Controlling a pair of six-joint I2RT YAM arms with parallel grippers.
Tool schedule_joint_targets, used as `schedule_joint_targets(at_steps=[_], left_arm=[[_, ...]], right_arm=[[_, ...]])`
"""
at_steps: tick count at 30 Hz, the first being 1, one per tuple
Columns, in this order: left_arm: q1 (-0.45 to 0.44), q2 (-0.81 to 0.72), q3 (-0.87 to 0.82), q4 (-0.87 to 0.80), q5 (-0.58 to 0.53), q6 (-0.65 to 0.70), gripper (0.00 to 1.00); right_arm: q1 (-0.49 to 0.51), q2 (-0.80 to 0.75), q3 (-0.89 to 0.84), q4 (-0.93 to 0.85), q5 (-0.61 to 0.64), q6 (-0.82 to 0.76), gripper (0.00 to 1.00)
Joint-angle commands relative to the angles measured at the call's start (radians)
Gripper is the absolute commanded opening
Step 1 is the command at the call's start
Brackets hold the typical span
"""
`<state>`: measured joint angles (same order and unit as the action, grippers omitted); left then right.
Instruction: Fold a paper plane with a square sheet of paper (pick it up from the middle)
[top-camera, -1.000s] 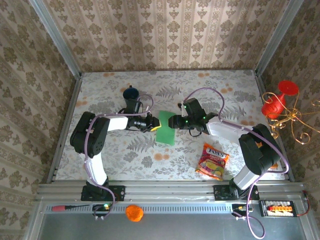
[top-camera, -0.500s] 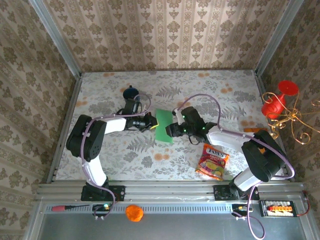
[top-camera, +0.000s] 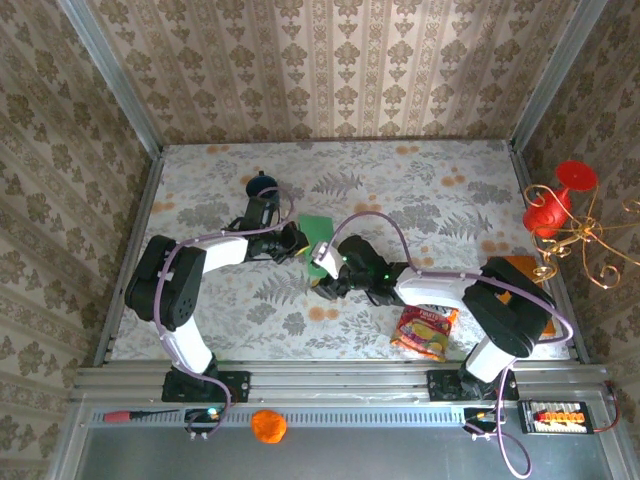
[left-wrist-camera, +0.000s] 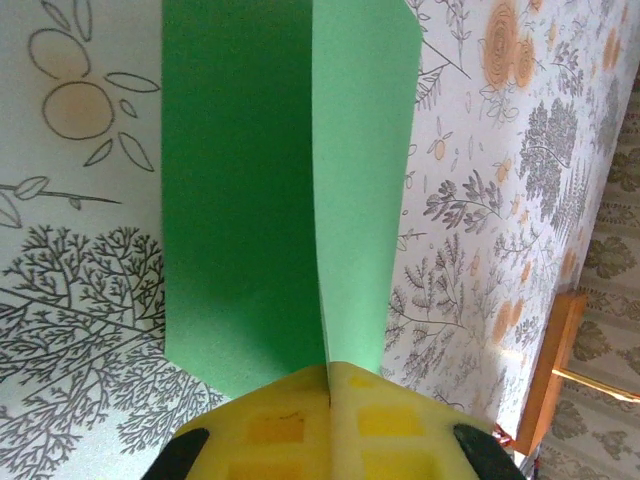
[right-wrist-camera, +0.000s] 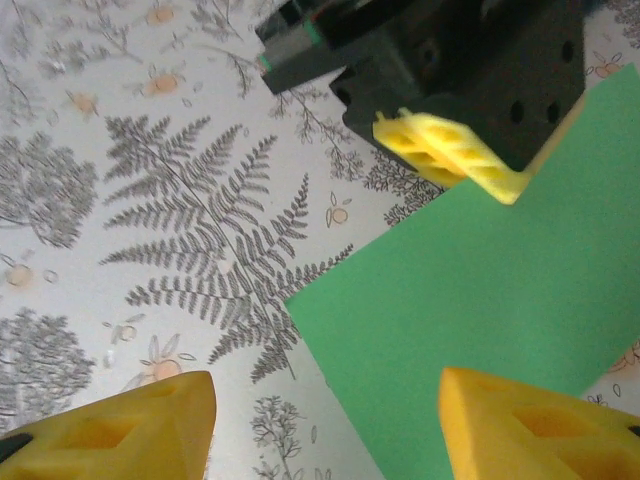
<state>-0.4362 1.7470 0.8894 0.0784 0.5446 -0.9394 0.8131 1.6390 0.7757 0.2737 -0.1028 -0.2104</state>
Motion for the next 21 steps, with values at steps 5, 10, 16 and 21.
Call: schedule_joint_targets(at_steps=[5,10,16,21], left_arm=[[0.005,-0.016,0.024,-0.046,-0.008,-0.022,0.06],[0.003,-0.014,0.029,-0.054,-0.006,-0.018,0.06],[0.002,-0.014,0.033,-0.060,-0.005,-0.019,0.06],[-0.001,-0.007,0.036,-0.064,-0.004,-0.017,0.06]], right_arm=[[0.014,0.090,-0.025,0.160,0.079,-0.169,0.62],[0.016,0.139,-0.012,0.214,0.093,-0.183,0.61],[0.025,0.161,-0.004,0.243,0.109,-0.204,0.55],[0.027,0.147,-0.019,0.280,0.147,-0.199,0.48]])
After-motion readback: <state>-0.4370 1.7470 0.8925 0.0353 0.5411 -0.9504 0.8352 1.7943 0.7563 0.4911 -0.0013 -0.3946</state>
